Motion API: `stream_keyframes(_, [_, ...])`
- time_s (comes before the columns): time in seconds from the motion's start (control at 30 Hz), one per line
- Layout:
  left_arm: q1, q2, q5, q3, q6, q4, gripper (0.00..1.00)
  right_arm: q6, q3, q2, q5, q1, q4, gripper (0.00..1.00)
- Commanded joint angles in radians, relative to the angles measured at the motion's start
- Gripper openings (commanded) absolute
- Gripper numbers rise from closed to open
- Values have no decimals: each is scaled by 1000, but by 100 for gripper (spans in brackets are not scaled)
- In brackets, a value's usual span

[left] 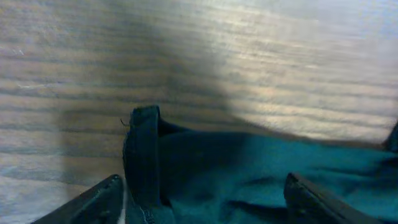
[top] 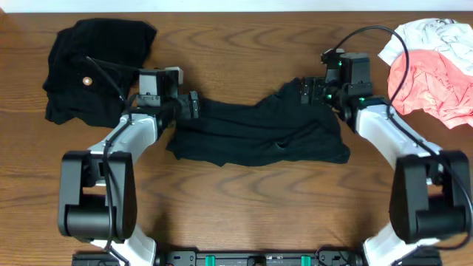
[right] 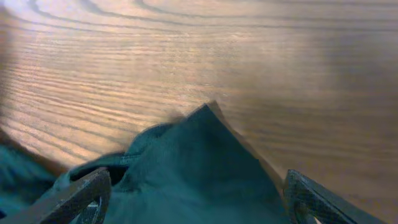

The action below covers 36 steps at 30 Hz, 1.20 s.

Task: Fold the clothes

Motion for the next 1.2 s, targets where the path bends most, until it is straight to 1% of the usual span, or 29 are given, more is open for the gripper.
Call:
stream_keyframes(0.0, [-2, 21, -3, 21, 18, -2, 74, 9, 13, 61, -65, -10, 32, 86])
stream_keyframes(0.03, [-2, 21, -2, 21, 16, -2, 73, 8, 17, 77, -66, -10, 41, 86])
stream_keyframes(0.07, [-2, 21, -2, 21, 16, -2, 68, 9, 23, 91, -68, -10, 47, 87])
stream_keyframes(0.13, [-2, 21, -2, 21, 16, -2, 64, 8, 38, 121, -81, -10, 59, 87])
stream_keyframes(0.2, [-2, 21, -2, 21, 16, -2, 61, 8, 58, 153, -81, -10, 68, 87])
stream_keyframes(0.37, [-2, 21, -3, 21, 16, -2, 60, 8, 122, 220, -97, -10, 69, 87])
stream_keyframes(0.53, [-2, 21, -3, 21, 16, -2, 51, 8, 174, 266, -123, -9, 68, 87])
stream_keyframes(0.57, [-2, 21, -3, 21, 16, -2, 51, 8, 179, 269, -129, -9, 68, 86])
stream_keyframes(0.7, [-2, 24, -6, 21, 16, -2, 45, 8, 179, 270, -129, -9, 68, 80])
stream_keyframes(0.83, [-2, 29, -6, 21, 16, -2, 30, 8, 179, 270, -133, -6, 64, 66])
stream_keyframes(0.87, [-2, 30, -6, 21, 16, -2, 27, 8, 179, 270, -134, -4, 59, 65])
stream_keyframes(0.97, [-2, 30, -6, 21, 16, -2, 23, 8, 179, 270, -133, 2, 44, 62])
stream_keyframes(1.03, [-1, 30, -6, 21, 16, -2, 21, 8, 179, 270, -134, 6, 36, 57])
stream_keyframes(1.13, [-2, 30, -6, 21, 16, -2, 20, 8, 179, 270, -142, 11, 18, 56])
stream_keyframes(1.17, [-2, 30, -6, 21, 16, -2, 20, 8, 179, 270, -145, 11, 12, 59])
